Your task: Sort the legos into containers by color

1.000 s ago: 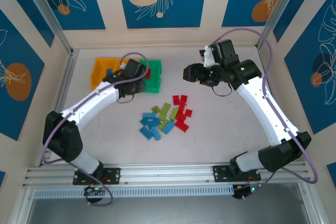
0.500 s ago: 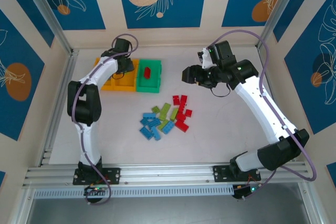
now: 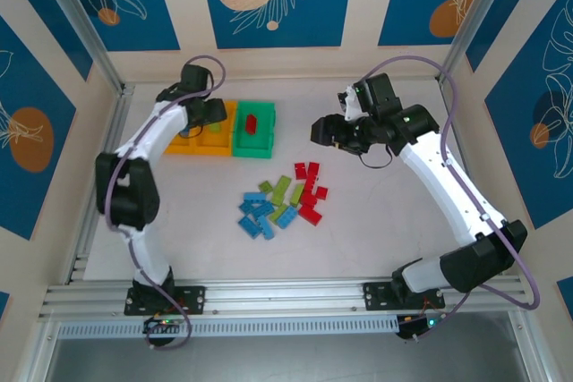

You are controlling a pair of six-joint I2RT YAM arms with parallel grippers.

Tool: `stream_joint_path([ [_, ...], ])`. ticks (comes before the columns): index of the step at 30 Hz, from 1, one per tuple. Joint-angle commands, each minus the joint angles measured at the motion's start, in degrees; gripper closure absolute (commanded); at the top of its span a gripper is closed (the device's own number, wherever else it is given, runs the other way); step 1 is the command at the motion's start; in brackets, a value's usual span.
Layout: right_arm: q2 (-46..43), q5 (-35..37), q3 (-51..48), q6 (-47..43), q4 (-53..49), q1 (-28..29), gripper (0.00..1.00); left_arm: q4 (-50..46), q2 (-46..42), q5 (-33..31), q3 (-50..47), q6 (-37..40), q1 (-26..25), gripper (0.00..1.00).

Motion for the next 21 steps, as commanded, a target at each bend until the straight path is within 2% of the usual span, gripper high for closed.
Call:
stream_joint_path([
  [1,0.94,1.57,-2.06,1.93,1.45,-1.02,0.33,4.19,-13.82,6.58,-6.55,0.72,-2.71,0.36],
  [9,11.78,3.89,-4.87,1.4,1.47,-1.33,0.34,2.29,-39.18,15.07,-21.38,17.2,-10.56,0.36],
  [14,19.79,6.82,-4.23,-0.73,2.58,1.26,0.34,1.42,-48.83,21.67,-30.69,27.95,-12.75,0.35],
  [19,29.36,13.9,1.86,-2.48,1.05,6.43,0.52,5.17,-54.6,24.66,-39.88,33.41,-12.98,0.26],
  [21,32.68,18.53,4.63,-3.43,0.51,8.1,0.54,7.64,-55.93,24.68,-42.66,34.51,-13.01,0.23],
])
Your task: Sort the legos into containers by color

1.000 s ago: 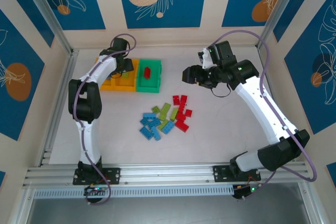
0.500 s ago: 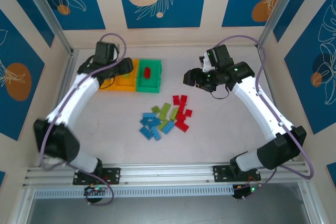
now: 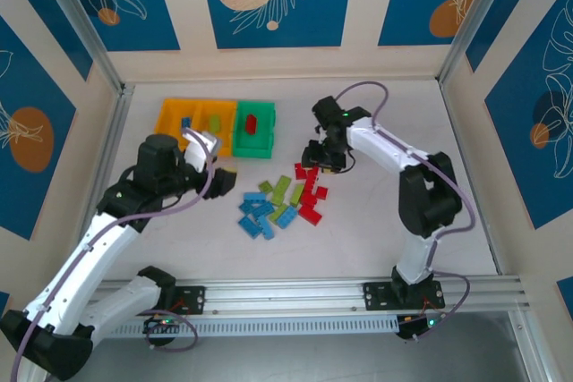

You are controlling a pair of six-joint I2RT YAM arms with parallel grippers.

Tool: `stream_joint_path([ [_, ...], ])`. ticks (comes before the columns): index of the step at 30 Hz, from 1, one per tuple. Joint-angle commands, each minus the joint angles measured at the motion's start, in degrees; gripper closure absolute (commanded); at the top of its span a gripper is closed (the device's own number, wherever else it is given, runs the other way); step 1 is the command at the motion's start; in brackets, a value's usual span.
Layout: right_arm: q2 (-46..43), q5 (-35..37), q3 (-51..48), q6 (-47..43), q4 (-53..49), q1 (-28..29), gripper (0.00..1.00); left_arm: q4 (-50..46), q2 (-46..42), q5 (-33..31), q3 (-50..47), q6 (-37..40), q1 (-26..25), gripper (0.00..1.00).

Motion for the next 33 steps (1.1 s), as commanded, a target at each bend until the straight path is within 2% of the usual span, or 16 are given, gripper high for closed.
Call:
stream_joint_path([
  [1,5.12,8.96,6.26,-2.37,-2.31,2.78,0.54,5.33,-2.39,2.93,-3.72,5.6,-0.45,0.22],
  [5,12.38,13.75,14.04,-4.05,-6.02,3.95,0.53,7.84,-2.26,1.13,-6.29,6.77,-0.45,0.22],
  [10,18.68,14.88,20.06,-5.5,-8.72,3.97,0.52,10.8,-2.25,0.85,-9.02,6.91,-0.45,0.21],
  [17,22.05,11.52,21.24,-5.31,-9.75,4.74,0.51,9.69,-2.64,-0.58,-8.88,8.88,-0.45,0.19],
  [20,22.62,11.02,21.6,-5.19,-10.05,5.2,0.56,9.93,-2.69,-0.84,-8.95,8.83,-0.45,0.19],
  [24,19.93,12.08,23.3,-3.73,-11.13,5.48,0.73,10.08,-2.97,-2.04,-9.06,8.86,-0.37,0.19],
  [28,11.69,10.74,23.64,-2.76,-7.65,5.97,0.74,10.48,-3.91,-5.15,-9.45,8.8,-0.35,0.19],
  [33,3.8,6.11,20.61,-2.85,6.9,7.61,0.73,12.34,-5.85,-10.56,-10.33,7.54,0.29,0.18],
])
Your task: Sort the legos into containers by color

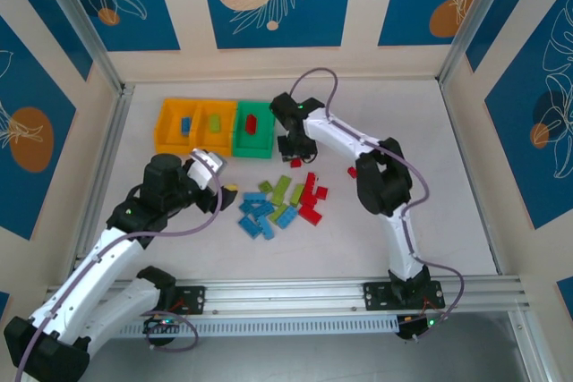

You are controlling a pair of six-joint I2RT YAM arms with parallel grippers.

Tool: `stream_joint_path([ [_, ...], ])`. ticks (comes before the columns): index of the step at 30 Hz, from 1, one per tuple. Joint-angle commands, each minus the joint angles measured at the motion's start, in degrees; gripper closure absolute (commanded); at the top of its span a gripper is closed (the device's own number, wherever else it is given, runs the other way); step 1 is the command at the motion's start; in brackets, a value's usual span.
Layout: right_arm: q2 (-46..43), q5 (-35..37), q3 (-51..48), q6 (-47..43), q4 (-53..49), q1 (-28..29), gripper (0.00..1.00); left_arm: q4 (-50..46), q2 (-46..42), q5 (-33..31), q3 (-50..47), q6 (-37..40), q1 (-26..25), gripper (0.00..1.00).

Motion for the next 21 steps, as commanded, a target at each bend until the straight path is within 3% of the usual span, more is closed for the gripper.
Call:
stream_joint_path([
  [1,-6.06,-3.56,-0.61,1.1,11.74,1.63,0.73,2.53,-1.6,-4.71,-1.04,-0.73,0.57,0.18],
  [5,1.02,-1.74,6.95,2.23,14.49,1.83,0.73,2.55,-2.49,-7.33,-1.51,-1.11,1.48,0.19],
  [14,23.78,-1.68,37.29,-0.91,6.24,1.82,0.71,2.29,-2.17,-7.98,-2.06,-0.89,1.99,0.18],
  [21,23.91,-7.13,40.65,-1.78,5.57,1.44,0.55,2.14,-1.12,-7.72,-1.88,-1.38,2.2,0.18],
])
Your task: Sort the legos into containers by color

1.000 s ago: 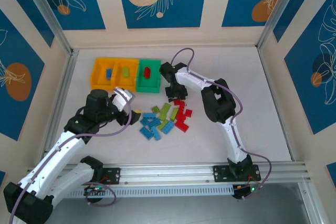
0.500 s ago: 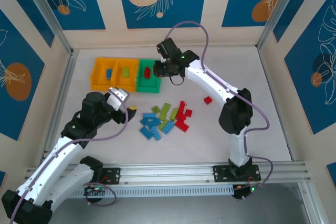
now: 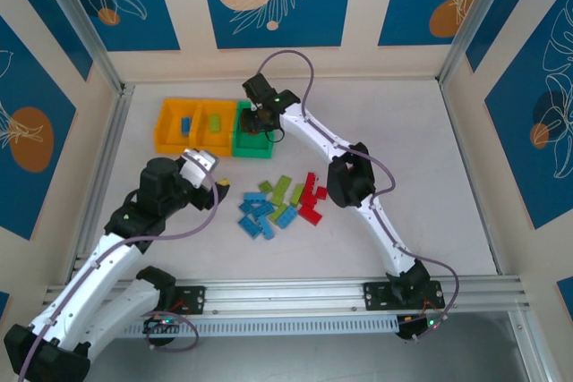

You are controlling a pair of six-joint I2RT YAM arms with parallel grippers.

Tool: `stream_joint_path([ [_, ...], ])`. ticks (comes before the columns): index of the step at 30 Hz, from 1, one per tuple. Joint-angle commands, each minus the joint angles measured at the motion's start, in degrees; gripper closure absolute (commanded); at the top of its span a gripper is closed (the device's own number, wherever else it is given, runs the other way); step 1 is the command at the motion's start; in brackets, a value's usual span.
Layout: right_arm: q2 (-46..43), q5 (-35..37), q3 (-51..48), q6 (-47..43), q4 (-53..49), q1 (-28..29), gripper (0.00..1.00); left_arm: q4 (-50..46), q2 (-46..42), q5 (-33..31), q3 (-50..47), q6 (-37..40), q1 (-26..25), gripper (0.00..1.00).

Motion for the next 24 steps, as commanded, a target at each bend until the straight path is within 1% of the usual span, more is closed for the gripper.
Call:
stream_joint_path([
  [1,-4.57,-3.86,3.77,-1.14,-1.22,-0.36,0.54,0.8,0.53,-0.49,0.0,-1.44,0.74,0.19],
  [5,-9.62,-5.73,2.53,-1.12,-3.78,-1.05,0.52,0.23,3.03,0.97,1.37,-5.39,0.99,0.2],
  [7,-13.12,-6.9,0.94,-1.12,-5.57,-1.65,0.52,-1.07,5.79,3.08,3.05,-9.24,1.0,0.21],
  [10,-20.5,-7.29,-3.82,-2.03,-8.87,-2.33,0.52,-6.31,13.0,5.87,8.39,-17.14,0.98,0.22],
  [12,-27.19,-6.76,-9.73,-3.07,-10.46,-2.6,0.52,-9.74,18.07,6.99,11.99,-22.28,0.83,0.22],
  [15,-37.75,-5.16,-21.13,-3.94,-9.94,-2.73,0.51,-11.87,24.26,8.53,15.33,-26.47,0.07,0.22],
  [18,-49.58,-4.68,-34.86,-4.03,-8.09,-3.04,0.48,-11.75,30.61,10.29,17.65,-27.28,-1.0,0.22],
  [21,-59.01,-4.45,-45.18,-2.84,-7.11,-3.54,0.43,-13.13,36.86,12.18,20.59,-28.05,-1.67,0.21],
  [22,-61.72,-4.34,-48.11,-2.16,-7.21,-3.82,0.41,-13.71,39.22,12.35,21.63,-28.68,-2.11,0.2],
  [24,-65.96,-3.87,-52.58,-0.83,-7.59,-4.36,0.38,-14.47,42.81,10.44,23.34,-30.32,-3.73,0.14],
])
